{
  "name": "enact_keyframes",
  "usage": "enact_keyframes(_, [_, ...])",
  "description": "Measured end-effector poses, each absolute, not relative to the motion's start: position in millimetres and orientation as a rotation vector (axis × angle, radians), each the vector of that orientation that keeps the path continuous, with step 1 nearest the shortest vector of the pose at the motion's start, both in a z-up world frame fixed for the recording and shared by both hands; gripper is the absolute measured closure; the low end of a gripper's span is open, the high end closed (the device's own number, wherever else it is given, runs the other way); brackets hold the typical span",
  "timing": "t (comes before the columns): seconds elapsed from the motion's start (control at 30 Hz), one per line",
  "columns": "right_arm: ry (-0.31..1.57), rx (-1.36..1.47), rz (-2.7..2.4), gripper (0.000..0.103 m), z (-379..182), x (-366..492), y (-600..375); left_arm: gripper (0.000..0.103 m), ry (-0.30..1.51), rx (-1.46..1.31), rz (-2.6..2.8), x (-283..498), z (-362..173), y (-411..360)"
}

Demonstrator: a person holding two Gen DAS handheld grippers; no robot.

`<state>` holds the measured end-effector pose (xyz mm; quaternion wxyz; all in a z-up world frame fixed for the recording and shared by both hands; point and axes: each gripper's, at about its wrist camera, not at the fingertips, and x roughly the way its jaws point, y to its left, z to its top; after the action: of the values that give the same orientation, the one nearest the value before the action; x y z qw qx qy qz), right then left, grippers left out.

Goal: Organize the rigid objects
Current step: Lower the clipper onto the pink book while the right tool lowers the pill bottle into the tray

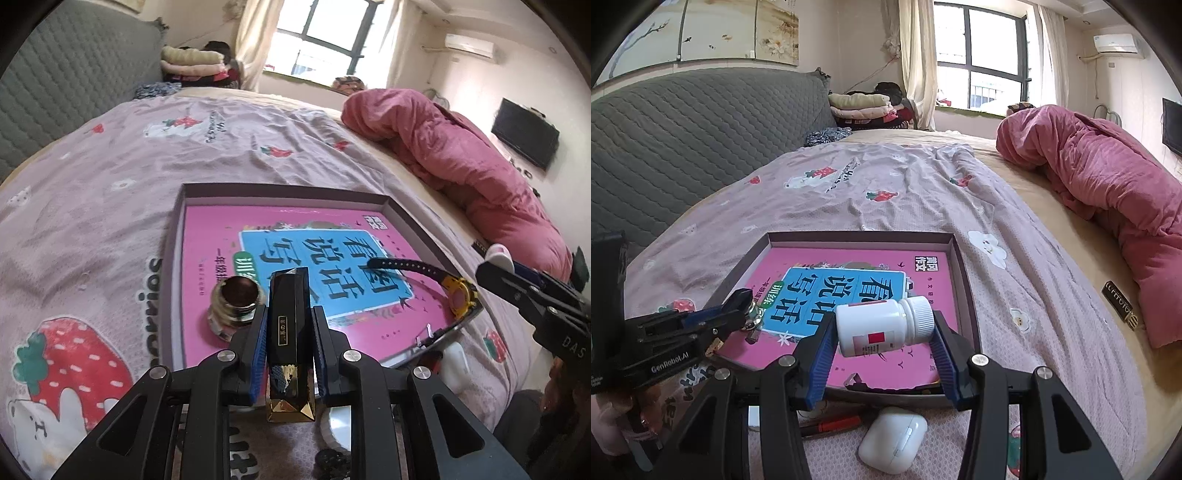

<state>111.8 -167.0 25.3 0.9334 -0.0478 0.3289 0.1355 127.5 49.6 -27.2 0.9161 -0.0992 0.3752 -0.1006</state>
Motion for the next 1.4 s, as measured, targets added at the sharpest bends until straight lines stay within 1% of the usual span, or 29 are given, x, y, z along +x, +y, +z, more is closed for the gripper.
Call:
enact_keyframes(0.27, [0.682, -0.102, 0.292, 0.054, 22, 115, -161, 0.081, 0.825, -0.22, -0.218, 135, -42, 50])
enact_keyframes(0.67, [0.733, -0.126, 0.258, 0.054, 8, 126, -160, 0.081, 0.831, -0.208, -0.208, 142, -48, 47])
enact_keyframes(1.03, [0.846, -0.231, 0.246, 0.054, -21, 143, -140, 0.081, 0.833, -0.212, -0.218, 145, -49, 47])
enact_keyframes(1.4, [0.922, -0.249, 0.199, 0.054, -35, 157, -139, 0.081, 0.833, -0.212, -0.226, 151, -51, 46])
